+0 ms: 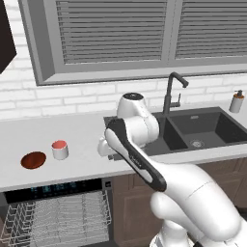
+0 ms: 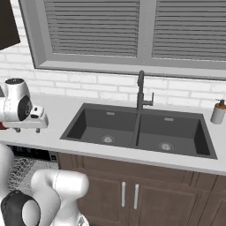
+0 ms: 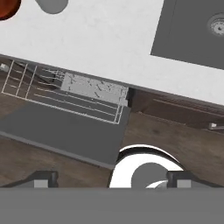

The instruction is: Pick up the cup and bowl from the counter, place them in the dishwasher, and close the dishwasher door.

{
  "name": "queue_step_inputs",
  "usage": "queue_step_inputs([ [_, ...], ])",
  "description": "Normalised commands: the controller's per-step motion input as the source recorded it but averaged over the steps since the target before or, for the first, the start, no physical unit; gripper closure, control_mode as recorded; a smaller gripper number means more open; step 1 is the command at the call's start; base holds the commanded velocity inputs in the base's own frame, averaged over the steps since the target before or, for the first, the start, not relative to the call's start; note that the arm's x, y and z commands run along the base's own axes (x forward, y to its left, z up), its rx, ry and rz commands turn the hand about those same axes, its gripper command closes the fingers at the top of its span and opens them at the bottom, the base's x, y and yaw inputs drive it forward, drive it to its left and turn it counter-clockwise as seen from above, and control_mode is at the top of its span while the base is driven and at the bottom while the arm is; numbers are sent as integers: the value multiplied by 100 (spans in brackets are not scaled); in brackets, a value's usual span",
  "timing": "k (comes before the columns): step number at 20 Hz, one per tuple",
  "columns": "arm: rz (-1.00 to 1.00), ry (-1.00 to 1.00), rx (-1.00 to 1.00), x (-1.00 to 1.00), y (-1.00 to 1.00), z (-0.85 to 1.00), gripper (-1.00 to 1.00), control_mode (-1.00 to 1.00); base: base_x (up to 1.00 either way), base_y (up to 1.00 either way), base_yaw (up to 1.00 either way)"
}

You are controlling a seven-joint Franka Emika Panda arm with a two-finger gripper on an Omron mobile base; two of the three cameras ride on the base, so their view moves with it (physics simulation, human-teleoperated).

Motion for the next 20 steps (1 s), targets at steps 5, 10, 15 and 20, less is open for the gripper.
queue_step_inputs([
  [5, 7, 1, 0, 0, 100, -54, -100, -100, 0, 0, 0],
  [10, 0, 0, 0, 8, 91, -22, -100, -100, 0, 0, 0],
  [15, -12, -3, -3, 33, 36, 0, -100, -100, 0, 0, 0],
  [20, -23, -1, 0, 59, 39, 0, -100, -100, 0, 0, 0],
])
